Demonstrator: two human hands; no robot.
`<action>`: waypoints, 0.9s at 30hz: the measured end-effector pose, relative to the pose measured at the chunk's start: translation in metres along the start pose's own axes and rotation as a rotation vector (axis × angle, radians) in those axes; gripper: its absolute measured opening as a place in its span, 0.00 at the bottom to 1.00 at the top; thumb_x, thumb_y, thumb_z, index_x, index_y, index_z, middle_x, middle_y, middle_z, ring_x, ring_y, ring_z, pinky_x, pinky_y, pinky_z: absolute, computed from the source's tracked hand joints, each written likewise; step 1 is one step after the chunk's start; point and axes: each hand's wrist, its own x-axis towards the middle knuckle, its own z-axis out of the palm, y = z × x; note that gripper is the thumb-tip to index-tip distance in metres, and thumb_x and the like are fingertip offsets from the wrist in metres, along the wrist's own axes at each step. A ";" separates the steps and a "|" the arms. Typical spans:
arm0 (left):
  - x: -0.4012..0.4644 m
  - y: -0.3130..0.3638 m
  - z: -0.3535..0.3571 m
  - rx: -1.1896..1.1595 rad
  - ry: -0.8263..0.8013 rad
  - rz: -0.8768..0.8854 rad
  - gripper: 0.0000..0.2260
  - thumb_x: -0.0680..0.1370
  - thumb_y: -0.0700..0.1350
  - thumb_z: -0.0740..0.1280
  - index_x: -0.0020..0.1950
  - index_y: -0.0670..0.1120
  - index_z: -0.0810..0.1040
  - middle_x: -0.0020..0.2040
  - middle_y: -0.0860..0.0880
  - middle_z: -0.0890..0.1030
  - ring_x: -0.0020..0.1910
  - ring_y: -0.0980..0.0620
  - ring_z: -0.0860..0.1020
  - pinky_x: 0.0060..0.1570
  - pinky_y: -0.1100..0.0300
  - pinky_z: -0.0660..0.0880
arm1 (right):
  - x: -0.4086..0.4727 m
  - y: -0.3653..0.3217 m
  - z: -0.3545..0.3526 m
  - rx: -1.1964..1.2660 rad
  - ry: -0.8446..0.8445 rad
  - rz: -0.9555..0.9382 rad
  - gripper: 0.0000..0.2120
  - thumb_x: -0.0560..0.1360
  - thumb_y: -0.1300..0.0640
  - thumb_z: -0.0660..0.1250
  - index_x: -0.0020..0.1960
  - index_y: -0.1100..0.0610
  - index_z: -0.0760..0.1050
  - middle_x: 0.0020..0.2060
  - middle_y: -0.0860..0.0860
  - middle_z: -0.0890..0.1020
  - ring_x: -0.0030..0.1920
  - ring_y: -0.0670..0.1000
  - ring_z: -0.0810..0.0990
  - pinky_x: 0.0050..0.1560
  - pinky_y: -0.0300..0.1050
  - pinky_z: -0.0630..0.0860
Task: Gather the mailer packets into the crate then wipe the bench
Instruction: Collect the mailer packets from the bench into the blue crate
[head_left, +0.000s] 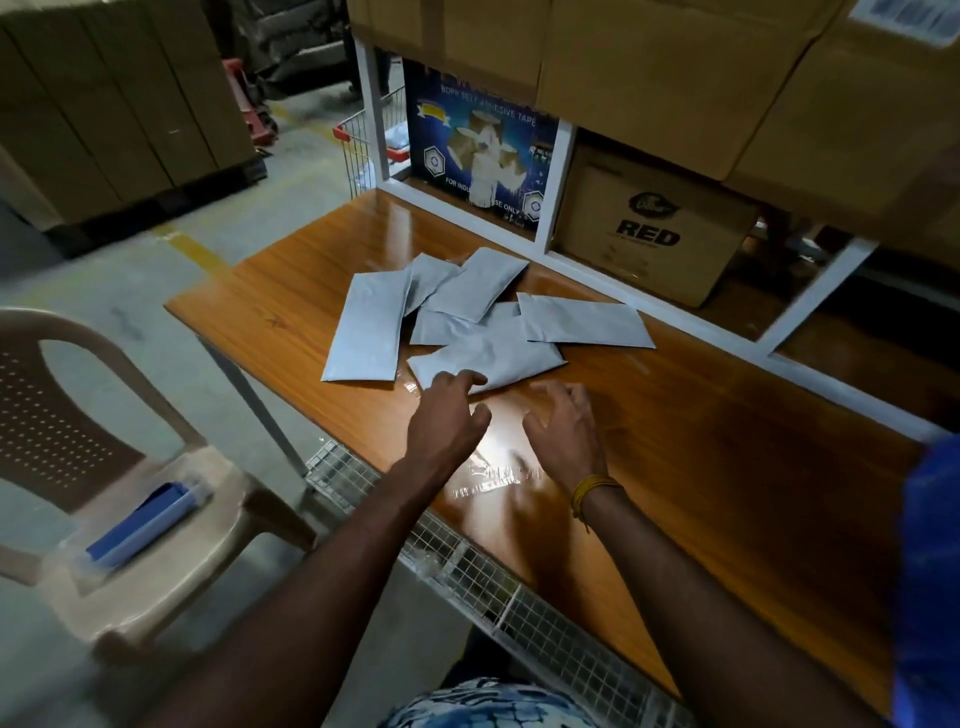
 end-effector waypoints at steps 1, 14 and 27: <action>0.012 0.003 0.002 0.027 -0.017 0.008 0.20 0.75 0.47 0.66 0.67 0.52 0.74 0.62 0.45 0.74 0.60 0.44 0.75 0.56 0.49 0.75 | 0.013 0.002 0.002 -0.012 -0.012 0.001 0.19 0.74 0.56 0.65 0.64 0.50 0.73 0.61 0.55 0.71 0.58 0.57 0.74 0.59 0.57 0.75; 0.121 0.012 0.041 0.434 -0.332 0.092 0.33 0.73 0.51 0.69 0.76 0.60 0.61 0.78 0.42 0.55 0.77 0.40 0.54 0.71 0.35 0.58 | 0.209 0.053 -0.018 -0.459 -0.343 0.004 0.35 0.77 0.53 0.66 0.79 0.45 0.53 0.79 0.54 0.48 0.78 0.61 0.49 0.76 0.60 0.54; 0.127 0.008 0.061 0.520 -0.189 0.079 0.31 0.71 0.51 0.68 0.73 0.60 0.64 0.67 0.44 0.67 0.62 0.40 0.70 0.55 0.46 0.72 | 0.249 0.095 -0.013 -0.547 -0.437 0.012 0.34 0.72 0.40 0.71 0.74 0.48 0.66 0.71 0.57 0.70 0.70 0.61 0.68 0.69 0.60 0.68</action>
